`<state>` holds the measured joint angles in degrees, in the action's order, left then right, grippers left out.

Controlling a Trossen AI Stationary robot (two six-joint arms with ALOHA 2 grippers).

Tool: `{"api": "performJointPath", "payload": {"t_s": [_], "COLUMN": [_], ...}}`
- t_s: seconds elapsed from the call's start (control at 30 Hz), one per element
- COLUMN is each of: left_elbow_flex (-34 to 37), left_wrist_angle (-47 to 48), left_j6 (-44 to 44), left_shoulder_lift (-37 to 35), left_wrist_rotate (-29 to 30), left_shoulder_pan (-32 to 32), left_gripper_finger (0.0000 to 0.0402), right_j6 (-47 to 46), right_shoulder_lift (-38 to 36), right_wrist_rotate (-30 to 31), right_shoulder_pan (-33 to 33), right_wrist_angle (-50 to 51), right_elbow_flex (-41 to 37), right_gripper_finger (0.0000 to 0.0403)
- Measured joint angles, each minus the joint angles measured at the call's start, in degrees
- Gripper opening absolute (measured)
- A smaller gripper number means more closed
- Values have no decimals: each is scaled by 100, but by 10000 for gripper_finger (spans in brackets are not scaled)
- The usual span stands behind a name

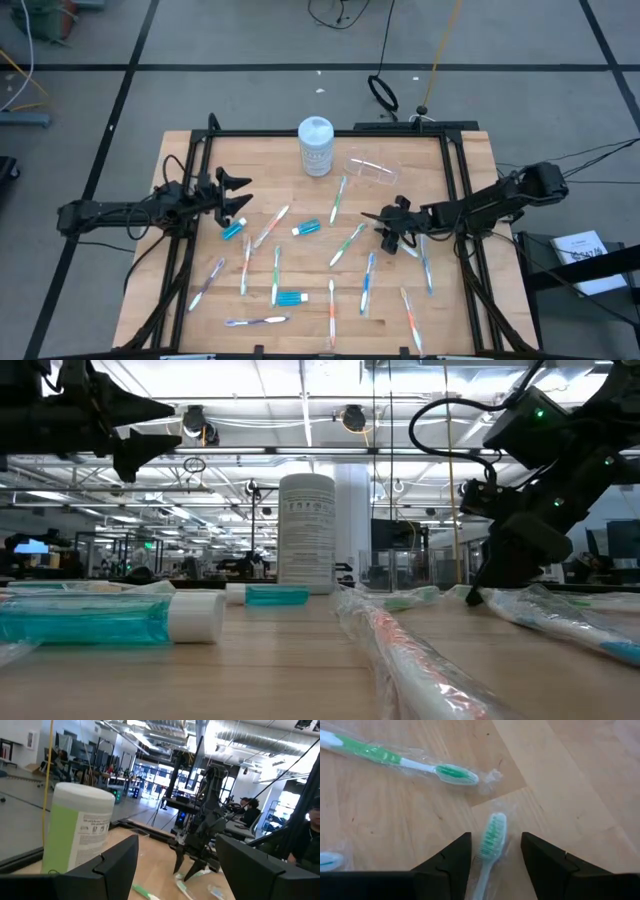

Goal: Pick & Place toothbrushing station
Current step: Put the white and green toothbrush into the transparent mesh organizer

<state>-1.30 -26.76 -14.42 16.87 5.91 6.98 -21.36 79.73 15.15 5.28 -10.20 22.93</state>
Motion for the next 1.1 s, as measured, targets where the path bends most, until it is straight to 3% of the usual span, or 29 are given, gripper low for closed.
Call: {"api": "performJointPath", "payload": {"t_s": [0.47,0.73,0.8,0.9,1.1], "left_elbow_flex": [-2,-2,-2,-2,-2], "left_wrist_angle": [-2,-2,-2,-6,-4], "left_j6": [-118,-292,-294,-308,-307], "left_shoulder_lift": [194,194,194,194,194], "left_wrist_rotate": [7,7,13,17,17], "left_shoulder_pan": [0,0,0,0,0], "left_gripper_finger": [271,271,271,271,271], "right_j6": [711,848,876,1461,2519], "right_shoulder_lift": [93,-700,-931,-1295,-1690], "right_wrist_rotate": [-25,28,376,765,762], "right_shoulder_pan": [-388,-927,-1044,-1263,-1869], "right_wrist_angle": [-812,-1441,-1937,-2742,-4029], "right_elbow_flex": [-19,-15,-15,-12,-6], "right_gripper_finger": [16,28,25,13,18]}}
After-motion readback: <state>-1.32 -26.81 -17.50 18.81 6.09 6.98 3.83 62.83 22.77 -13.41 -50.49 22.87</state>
